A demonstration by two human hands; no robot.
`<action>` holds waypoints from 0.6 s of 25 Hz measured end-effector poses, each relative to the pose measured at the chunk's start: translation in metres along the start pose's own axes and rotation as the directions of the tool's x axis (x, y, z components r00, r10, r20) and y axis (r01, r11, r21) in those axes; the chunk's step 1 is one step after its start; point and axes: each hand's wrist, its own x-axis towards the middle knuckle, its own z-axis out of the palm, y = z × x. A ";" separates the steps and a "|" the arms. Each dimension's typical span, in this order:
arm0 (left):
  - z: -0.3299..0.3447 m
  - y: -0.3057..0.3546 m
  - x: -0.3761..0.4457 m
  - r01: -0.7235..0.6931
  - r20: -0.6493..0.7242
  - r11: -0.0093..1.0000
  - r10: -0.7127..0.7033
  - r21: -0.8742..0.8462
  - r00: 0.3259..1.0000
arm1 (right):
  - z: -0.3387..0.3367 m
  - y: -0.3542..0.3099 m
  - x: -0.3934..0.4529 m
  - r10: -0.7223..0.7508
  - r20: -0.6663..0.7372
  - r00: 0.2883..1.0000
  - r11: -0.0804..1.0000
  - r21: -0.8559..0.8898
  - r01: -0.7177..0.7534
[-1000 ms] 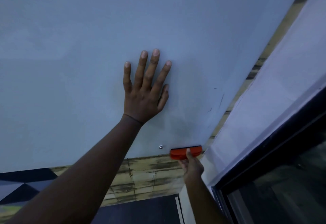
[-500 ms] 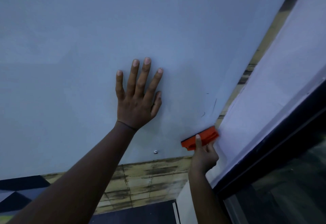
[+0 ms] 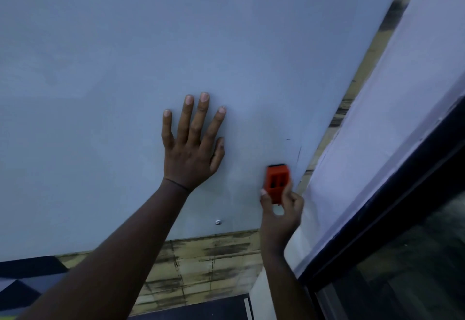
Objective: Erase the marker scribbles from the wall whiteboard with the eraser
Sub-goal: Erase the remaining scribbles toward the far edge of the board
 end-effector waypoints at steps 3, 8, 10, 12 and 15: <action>0.000 0.001 0.000 -0.001 -0.002 1.000 0.001 -0.010 1.000 | -0.004 0.015 0.019 0.348 -0.088 0.933 0.925 0.197 -0.326; 0.000 0.000 -0.002 0.002 -0.005 1.000 -0.002 -0.008 1.000 | -0.007 0.068 -0.036 0.894 0.220 0.390 0.324 0.281 -0.903; -0.001 0.000 -0.002 -0.005 -0.004 1.000 0.005 -0.005 1.000 | -0.008 0.079 -0.057 0.893 0.374 0.250 0.132 0.314 -0.940; -0.001 0.000 -0.001 -0.012 -0.004 1.000 0.012 -0.008 1.000 | -0.006 0.082 -0.059 0.871 0.399 0.287 0.152 0.338 -0.929; 0.000 0.000 -0.003 -0.014 0.000 1.000 0.014 -0.006 1.000 | -0.002 0.064 -0.043 0.858 0.218 0.465 0.356 0.402 -0.844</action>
